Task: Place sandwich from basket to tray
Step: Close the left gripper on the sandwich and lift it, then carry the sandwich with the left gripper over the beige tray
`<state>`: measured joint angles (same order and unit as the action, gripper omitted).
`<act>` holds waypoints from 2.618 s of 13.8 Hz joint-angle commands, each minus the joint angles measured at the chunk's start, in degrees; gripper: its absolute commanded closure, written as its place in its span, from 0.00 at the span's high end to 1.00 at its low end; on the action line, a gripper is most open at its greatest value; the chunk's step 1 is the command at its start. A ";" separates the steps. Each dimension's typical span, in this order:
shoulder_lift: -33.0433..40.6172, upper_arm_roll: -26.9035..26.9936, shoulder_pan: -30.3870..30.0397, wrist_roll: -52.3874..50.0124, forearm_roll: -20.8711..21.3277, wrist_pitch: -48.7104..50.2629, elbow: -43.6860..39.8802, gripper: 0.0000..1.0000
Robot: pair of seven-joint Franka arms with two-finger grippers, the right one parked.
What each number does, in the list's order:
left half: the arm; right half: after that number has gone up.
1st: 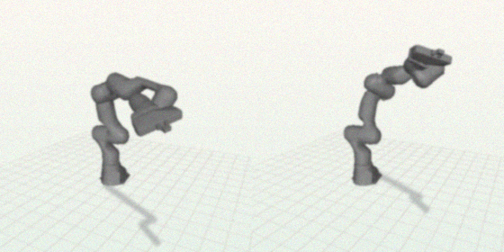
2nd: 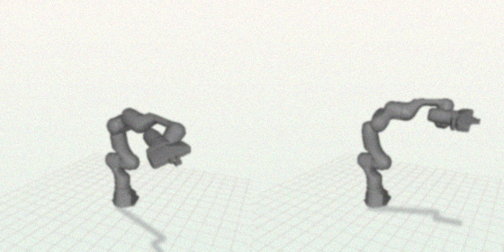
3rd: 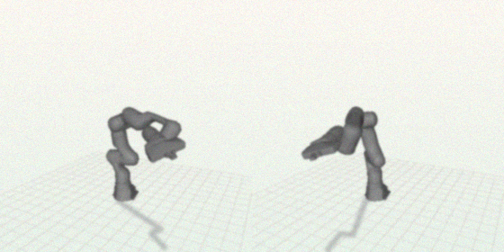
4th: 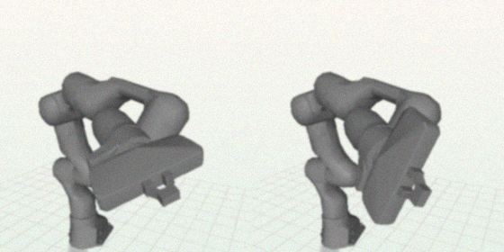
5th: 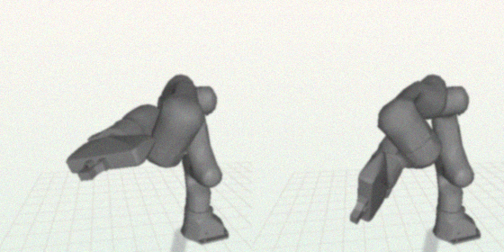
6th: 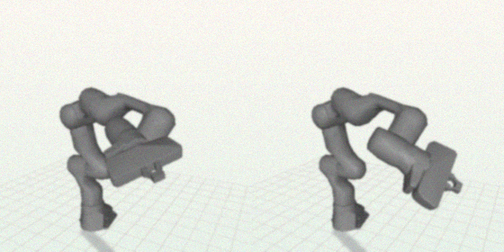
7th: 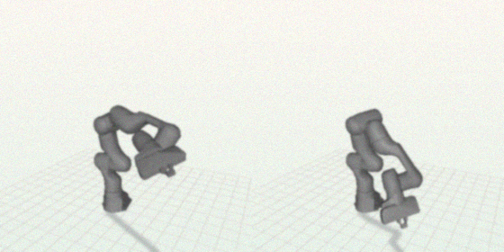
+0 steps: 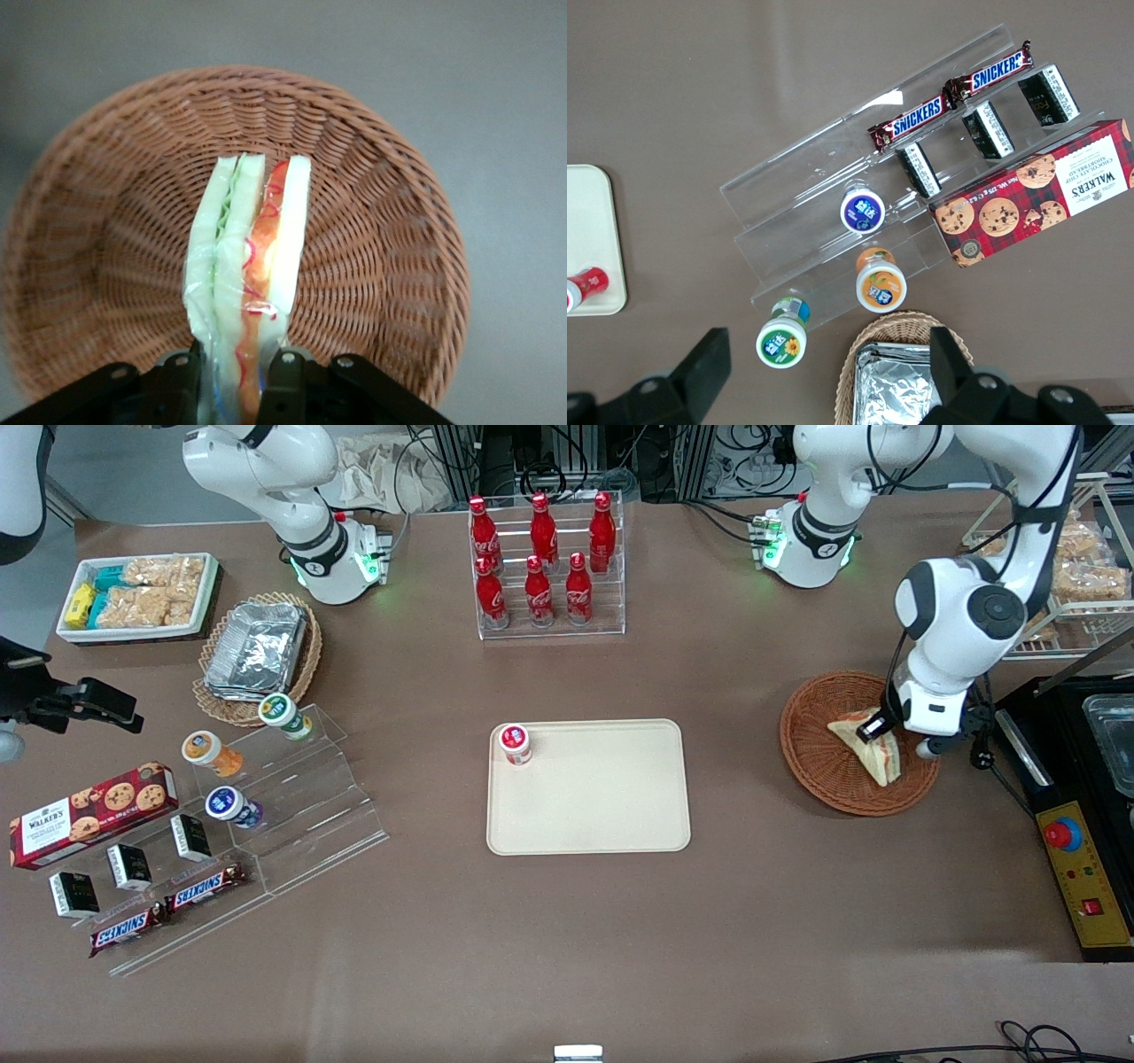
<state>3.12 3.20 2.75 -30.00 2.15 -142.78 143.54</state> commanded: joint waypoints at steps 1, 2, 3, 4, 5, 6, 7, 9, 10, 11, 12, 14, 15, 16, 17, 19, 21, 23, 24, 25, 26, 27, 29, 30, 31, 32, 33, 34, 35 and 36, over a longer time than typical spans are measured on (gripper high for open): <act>4.87 -0.48 0.32 3.97 4.17 13.44 -7.63 0.00; 5.23 -1.26 0.33 5.38 4.44 19.58 -12.62 0.00; 4.71 -2.40 0.33 7.39 4.36 28.08 -19.63 0.00; 3.31 -3.46 0.33 8.80 4.36 36.43 -26.75 0.00; 2.16 -4.77 0.33 9.69 4.36 42.78 -33.34 0.00; 0.85 -6.00 0.33 10.57 4.36 48.33 -39.50 0.00; -0.47 -7.23 0.33 10.84 4.01 52.64 -45.13 0.00; -2.67 -10.48 0.33 10.40 2.87 57.68 -53.06 0.00; -3.12 -12.59 0.33 9.97 1.90 57.96 -54.92 0.00; -3.21 -14.26 0.33 9.53 -0.02 57.61 -55.20 0.00; -3.99 -15.67 0.33 9.17 -2.30 56.65 -55.21 0.00; -6.27 -20.84 0.59 6.64 -5.30 50.00 -53.90 0.00; -8.46 -24.09 0.59 2.62 -5.14 45.96 -52.76 0.00; -10.66 -27.17 0.68 -1.25 -4.18 41.48 -50.57 0.00; -12.33 -28.94 1.46 -4.68 -3.21 35.61 -47.76 0.00; -15.50 -29.13 4.45 -8.40 0.91 25.75 -41.53 0.00; -19.88 -29.13 5.33 -8.84 3.72 18.54 -37.91 0.00; -25.85 -29.04 6.39 -9.63 7.41 13.95 -37.37 0.00; -28.84 -29.04 6.39 -11.12 10.91 11.84 -37.45 0.00; -31.31 -29.13 6.65 -13.48 14.51 9.91 -37.45 0.00; -33.86 -29.04 7.53 -16.03 18.29 8.23 -37.71 0.00; -36.06 -29.04 8.23 -19.10 21.46 6.65 -37.98 0.00; -38.62 -29.04 8.76 -24.03 27.36 4.62 -38.07 0.00; -39.41 -29.04 8.85 -25.10 28.69 4.61 -38.42 0.00; -39.59 -29.04 8.85 -25.28 28.88 4.53 -38.51 0.00; -39.77 -29.04 9.20 -25.28 28.88 4.61 -38.51 0.00; -40.21 -29.04 9.47 -25.20 28.96 4.61 -38.86 0.35; -40.47 -29.04 9.64 -25.28 29.05 4.61 -38.95 0.99; -40.39 -28.96 9.91 -25.63 28.97 4.61 -39.03 1.00; -40.39 -28.96 9.91 -26.07 28.97 4.61 -39.04 1.00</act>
<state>-35.46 -25.96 11.79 -53.03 29.49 -137.65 105.83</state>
